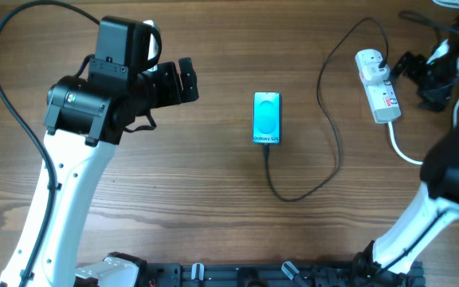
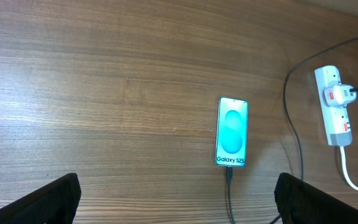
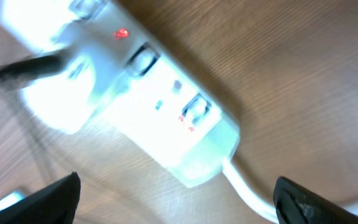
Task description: Plug charger to phone and switch on socket
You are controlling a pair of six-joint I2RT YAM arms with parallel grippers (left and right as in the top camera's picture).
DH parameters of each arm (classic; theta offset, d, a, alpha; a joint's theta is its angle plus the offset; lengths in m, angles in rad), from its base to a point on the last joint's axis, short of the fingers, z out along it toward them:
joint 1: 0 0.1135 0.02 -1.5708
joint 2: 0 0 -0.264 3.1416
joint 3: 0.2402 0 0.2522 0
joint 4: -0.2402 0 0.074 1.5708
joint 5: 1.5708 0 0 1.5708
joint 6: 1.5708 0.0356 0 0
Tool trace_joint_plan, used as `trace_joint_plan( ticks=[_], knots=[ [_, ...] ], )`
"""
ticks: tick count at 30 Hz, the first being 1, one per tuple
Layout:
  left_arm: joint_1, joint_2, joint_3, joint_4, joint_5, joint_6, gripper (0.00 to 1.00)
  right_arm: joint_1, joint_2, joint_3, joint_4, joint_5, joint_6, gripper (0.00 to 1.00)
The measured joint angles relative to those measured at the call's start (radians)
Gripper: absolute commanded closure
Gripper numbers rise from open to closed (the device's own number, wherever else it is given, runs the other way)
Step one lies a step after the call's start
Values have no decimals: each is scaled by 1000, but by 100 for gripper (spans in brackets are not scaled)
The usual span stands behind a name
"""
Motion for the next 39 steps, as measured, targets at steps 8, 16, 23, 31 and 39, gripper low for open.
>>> trace_joint_plan(
  ticks=[8,16,23,31,39],
  knots=[
    [0,0,0,-1,0,0,0,184,-525,-129,-57,22,2,0],
    [0,0,-1,-2,0,0,0,347,-1043,-504,-6,91,2,0],
    [0,0,-2,-3,0,0,0,347,-1302,-583,-118,105,2,0],
    [0,0,-2,-3,0,0,0,347,-1317,-591,-230,106,2,0],
    [0,0,-2,-3,0,0,0,347,-1317,-591,-230,106,2,0]
  ],
)
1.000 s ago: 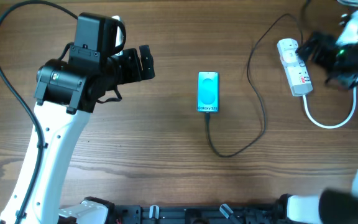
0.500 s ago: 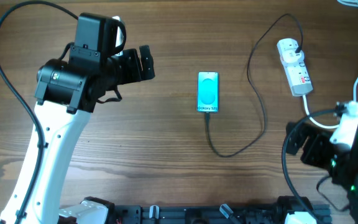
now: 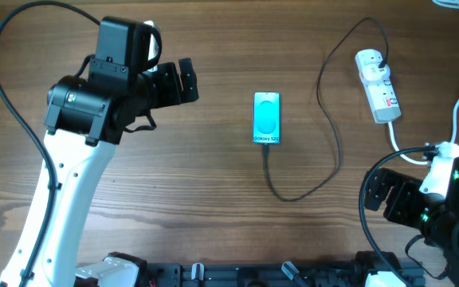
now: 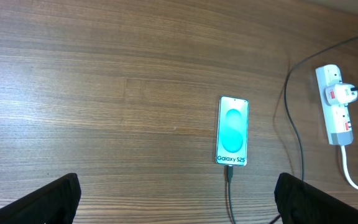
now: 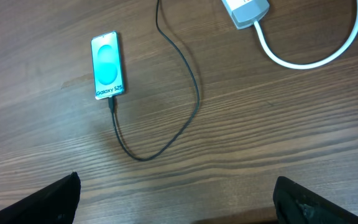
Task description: Plug charger to phone and switch on socket
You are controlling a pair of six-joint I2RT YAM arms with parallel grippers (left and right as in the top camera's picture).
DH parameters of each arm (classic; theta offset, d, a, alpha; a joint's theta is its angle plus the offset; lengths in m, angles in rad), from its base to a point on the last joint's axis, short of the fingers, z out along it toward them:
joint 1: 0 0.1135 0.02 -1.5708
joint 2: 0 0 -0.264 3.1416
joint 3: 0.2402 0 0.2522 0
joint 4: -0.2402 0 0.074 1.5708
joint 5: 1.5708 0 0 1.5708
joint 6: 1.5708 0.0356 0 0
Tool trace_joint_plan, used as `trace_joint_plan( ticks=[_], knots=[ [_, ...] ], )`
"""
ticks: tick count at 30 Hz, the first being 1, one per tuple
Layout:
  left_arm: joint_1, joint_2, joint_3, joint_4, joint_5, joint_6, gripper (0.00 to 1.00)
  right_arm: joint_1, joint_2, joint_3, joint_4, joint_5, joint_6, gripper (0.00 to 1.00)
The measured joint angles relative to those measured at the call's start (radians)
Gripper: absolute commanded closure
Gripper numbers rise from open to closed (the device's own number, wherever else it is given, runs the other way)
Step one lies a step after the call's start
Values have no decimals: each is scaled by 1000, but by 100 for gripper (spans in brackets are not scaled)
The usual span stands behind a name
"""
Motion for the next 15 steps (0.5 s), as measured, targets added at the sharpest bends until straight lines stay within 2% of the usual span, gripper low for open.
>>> trace_joint_plan(
  ticks=[9,12,15],
  knots=[
    [0,0,0,0,0,0,0,0,0,-2,28,23,0,0],
    [0,0,0,0,0,0,0,0,-18,-44,224,33,-8,0],
    [0,0,0,0,0,0,0,0,-113,-197,485,-4,-58,0]
  ],
)
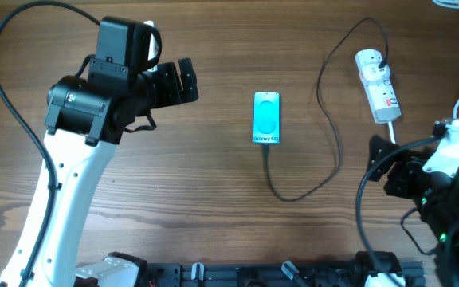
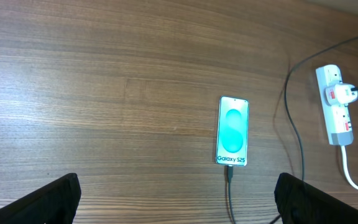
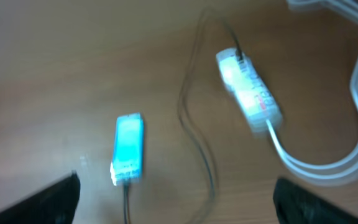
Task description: Plug charger to phone and switch on socket
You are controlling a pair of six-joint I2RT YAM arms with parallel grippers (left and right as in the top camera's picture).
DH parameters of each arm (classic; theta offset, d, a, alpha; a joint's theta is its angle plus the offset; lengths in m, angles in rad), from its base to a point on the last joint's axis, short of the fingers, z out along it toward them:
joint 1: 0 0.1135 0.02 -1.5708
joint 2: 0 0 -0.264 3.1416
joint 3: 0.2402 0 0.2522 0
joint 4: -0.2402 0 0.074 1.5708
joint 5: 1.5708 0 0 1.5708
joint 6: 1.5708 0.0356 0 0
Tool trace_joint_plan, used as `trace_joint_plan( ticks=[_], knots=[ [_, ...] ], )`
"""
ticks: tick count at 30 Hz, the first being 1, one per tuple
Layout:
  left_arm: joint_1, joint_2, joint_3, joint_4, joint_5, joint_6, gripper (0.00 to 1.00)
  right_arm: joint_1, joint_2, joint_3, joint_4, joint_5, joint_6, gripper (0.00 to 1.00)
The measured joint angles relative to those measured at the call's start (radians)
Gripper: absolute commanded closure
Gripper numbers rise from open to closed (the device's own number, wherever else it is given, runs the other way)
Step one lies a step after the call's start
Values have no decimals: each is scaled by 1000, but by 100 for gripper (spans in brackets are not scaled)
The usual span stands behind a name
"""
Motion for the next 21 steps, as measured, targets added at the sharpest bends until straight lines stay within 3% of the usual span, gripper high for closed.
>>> trace_joint_plan(
  ticks=[6,9,14,21],
  knots=[
    [0,0,0,0,0,0,0,2,-267,-515,539,-145,-116,0],
    [0,0,0,0,0,0,0,20,-401,-726,724,-194,-164,0],
    [0,0,0,1,0,0,0,27,-592,-939,862,-214,-194,0],
    [0,0,0,0,0,0,0,28,-647,-994,893,-153,-216,0]
  ],
)
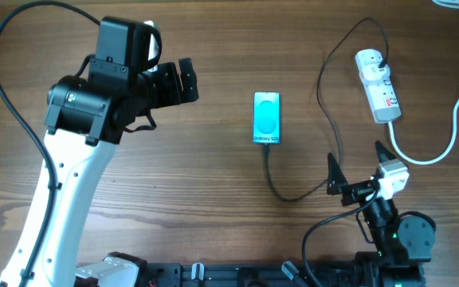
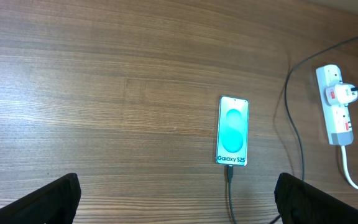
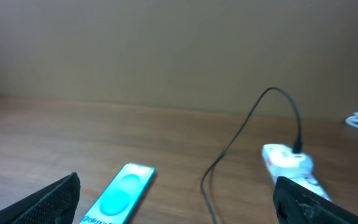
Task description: Plug charger to phone and switch on socket
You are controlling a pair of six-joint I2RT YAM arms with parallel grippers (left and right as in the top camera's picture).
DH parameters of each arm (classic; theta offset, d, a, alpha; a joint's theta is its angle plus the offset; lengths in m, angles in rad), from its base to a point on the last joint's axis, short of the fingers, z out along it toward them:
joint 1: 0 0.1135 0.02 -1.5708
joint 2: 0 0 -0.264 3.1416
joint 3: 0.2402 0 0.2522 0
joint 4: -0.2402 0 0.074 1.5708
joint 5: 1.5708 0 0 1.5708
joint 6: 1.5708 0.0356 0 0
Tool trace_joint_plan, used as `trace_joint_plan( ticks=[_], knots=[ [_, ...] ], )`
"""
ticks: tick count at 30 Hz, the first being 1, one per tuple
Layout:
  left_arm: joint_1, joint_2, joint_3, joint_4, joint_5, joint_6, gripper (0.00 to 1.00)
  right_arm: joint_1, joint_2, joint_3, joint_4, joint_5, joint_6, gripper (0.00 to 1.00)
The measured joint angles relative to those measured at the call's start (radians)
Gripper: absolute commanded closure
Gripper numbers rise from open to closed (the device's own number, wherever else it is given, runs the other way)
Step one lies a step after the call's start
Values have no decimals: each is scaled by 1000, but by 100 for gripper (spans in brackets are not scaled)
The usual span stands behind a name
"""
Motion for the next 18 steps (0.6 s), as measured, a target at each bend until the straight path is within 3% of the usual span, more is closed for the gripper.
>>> trace_joint_plan(
  ticks=[8,18],
  knots=[
    [0,0,0,0,0,0,0,0,-3,-86,178,45,-40,0],
    [0,0,0,0,0,0,0,3,-5,-119,112,86,-40,0]
  ],
)
